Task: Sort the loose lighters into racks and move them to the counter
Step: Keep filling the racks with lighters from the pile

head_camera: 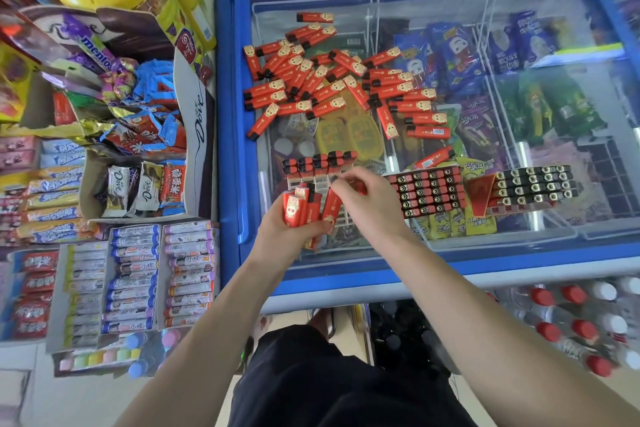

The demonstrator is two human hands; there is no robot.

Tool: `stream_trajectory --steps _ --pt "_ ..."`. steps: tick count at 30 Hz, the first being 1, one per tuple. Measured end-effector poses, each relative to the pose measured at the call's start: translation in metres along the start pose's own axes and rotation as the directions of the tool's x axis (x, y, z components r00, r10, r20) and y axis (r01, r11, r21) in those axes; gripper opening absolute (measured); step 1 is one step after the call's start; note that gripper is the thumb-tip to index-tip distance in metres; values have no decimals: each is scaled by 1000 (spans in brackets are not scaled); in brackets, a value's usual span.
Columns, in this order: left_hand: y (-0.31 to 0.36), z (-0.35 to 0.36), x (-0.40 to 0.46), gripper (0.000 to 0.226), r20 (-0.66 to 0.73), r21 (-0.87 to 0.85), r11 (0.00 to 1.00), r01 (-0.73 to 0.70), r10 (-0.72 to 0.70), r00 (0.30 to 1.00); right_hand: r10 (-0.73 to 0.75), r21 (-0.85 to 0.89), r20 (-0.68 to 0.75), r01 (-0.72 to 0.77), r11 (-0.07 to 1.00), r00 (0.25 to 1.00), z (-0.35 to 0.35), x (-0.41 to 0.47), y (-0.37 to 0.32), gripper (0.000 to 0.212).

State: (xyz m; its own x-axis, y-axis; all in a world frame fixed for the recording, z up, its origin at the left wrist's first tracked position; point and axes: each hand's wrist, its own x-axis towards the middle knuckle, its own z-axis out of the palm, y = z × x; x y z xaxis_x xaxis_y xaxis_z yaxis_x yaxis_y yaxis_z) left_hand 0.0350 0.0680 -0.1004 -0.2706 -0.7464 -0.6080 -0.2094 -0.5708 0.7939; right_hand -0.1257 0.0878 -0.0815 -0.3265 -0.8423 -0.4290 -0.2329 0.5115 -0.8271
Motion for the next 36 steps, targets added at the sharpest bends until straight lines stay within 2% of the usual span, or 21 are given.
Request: stream_trajectory --steps 2,5,7,9,12,14,15,19,23,29,36 --pt "-1 -3 1 44 -18 19 1000 -13 13 1000 42 30 73 -44 999 996 -9 3 1 11" --pt "-4 -3 4 39 -49 41 998 -40 42 998 135 297 170 -181 938 976 -19 6 1 9" --pt "-9 -5 9 32 -96 65 997 -38 45 994 160 387 135 -200 900 978 -24 8 1 7" --pt "-15 -9 14 30 -142 104 994 -13 28 989 159 330 39 -163 930 986 -29 14 1 9" --pt "-25 -14 23 32 -195 165 986 26 7 981 110 105 -106 -99 990 988 -34 26 3 17" --pt "-29 -15 26 33 -214 192 980 41 1 977 87 27 -127 -84 996 988 -34 33 1 18" --pt "-30 -16 27 33 -215 205 978 46 -1 977 103 51 -112 -98 994 988 -34 35 -1 18" --pt "-37 -17 31 37 -211 238 967 87 -36 977 241 349 -17 -220 911 970 -31 41 -9 18" --pt "-36 -17 30 38 -207 311 947 81 -16 978 282 448 14 -258 856 959 -29 43 -10 18" --pt "-39 -18 33 31 -193 398 914 73 6 981 261 391 12 -245 887 965 -28 44 -10 17" --pt "-41 -19 35 32 -180 419 906 65 12 984 269 325 -11 -251 912 963 -29 43 -4 15"
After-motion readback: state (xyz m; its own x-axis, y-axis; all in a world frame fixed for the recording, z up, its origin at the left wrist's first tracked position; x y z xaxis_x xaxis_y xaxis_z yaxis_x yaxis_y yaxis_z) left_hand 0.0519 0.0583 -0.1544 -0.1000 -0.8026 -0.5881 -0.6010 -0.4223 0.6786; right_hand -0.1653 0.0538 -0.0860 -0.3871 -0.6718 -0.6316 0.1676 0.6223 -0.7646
